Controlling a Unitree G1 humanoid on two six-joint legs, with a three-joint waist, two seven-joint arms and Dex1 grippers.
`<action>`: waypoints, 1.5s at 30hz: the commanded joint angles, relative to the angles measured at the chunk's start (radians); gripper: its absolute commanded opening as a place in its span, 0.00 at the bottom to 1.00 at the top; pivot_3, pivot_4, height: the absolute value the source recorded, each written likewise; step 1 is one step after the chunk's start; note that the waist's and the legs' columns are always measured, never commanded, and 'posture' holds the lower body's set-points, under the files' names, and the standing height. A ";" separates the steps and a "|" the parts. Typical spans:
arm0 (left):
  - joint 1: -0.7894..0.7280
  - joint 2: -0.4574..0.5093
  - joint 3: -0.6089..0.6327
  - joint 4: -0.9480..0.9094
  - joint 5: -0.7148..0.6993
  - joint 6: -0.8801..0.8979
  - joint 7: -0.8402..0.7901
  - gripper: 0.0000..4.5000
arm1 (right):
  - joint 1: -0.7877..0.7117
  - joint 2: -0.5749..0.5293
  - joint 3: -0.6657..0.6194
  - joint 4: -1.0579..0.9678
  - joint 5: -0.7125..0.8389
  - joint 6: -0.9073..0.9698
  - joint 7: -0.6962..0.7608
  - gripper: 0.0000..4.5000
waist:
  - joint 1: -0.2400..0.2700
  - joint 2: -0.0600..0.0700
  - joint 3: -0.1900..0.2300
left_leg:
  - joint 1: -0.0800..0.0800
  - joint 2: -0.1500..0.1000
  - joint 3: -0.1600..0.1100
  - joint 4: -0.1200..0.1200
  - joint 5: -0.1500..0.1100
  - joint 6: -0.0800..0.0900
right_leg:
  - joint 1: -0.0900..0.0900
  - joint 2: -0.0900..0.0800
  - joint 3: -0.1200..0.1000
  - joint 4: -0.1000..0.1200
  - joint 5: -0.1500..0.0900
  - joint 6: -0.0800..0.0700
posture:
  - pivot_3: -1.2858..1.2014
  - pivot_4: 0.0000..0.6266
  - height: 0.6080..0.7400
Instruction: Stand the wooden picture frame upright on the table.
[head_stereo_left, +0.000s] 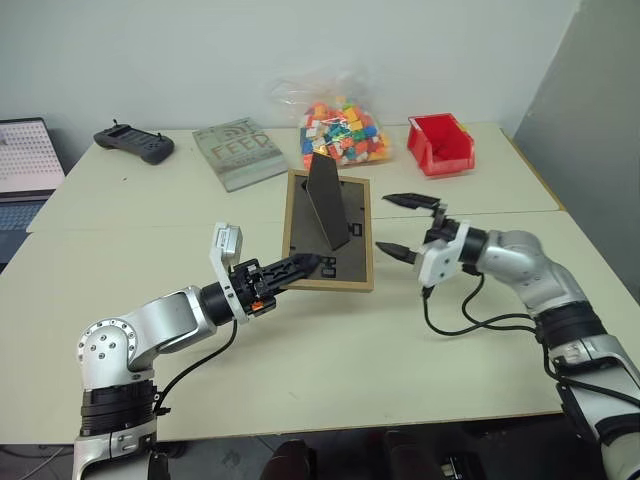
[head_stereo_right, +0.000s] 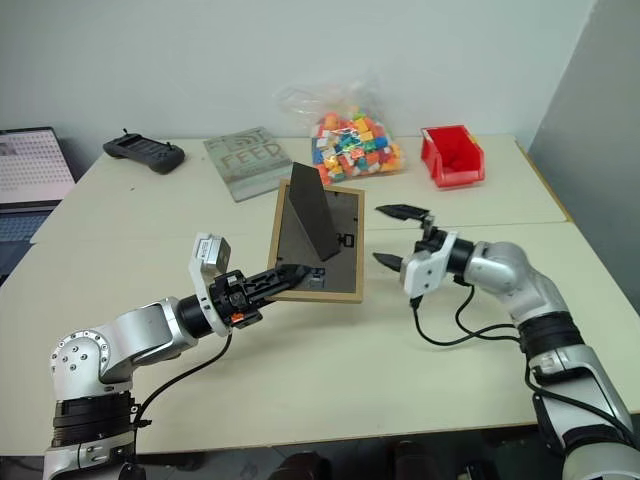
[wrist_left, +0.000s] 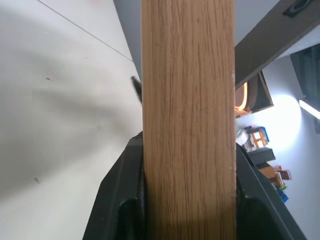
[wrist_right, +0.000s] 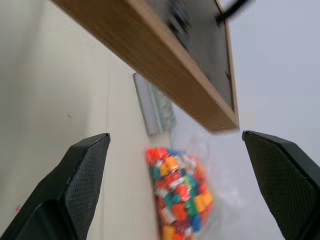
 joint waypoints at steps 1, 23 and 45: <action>0.017 -0.017 -0.013 -0.085 -0.043 -0.028 -0.026 0.29 | -0.096 0.051 0.007 0.013 -0.177 -0.057 -0.277 1.00 | -0.002 0.000 0.000 | 0.000 0.000 0.000 0.000 0.000 0.000 | 0.000 0.000 0.000 0.000 0.000 0.000 | 0.52 0.24 1.00; 0.066 0.052 0.007 -0.145 -0.043 -0.156 0.055 0.58 | -0.240 0.005 0.144 0.265 -0.158 -0.133 -0.401 0.38 | 0.005 -0.001 0.000 | 0.001 0.000 0.000 -0.001 0.001 -0.001 | 0.001 0.001 0.002 -0.001 0.000 0.000 | 0.52 0.24 1.00; 0.385 0.352 -0.144 -0.748 1.026 -0.496 -0.148 1.00 | -0.207 0.375 -0.078 0.171 1.045 1.394 0.746 0.19 | 0.008 -0.004 0.008 | 0.000 0.000 -0.002 -0.003 -0.001 0.001 | 0.000 0.000 -0.001 -0.002 0.000 -0.002 | 0.52 0.24 1.00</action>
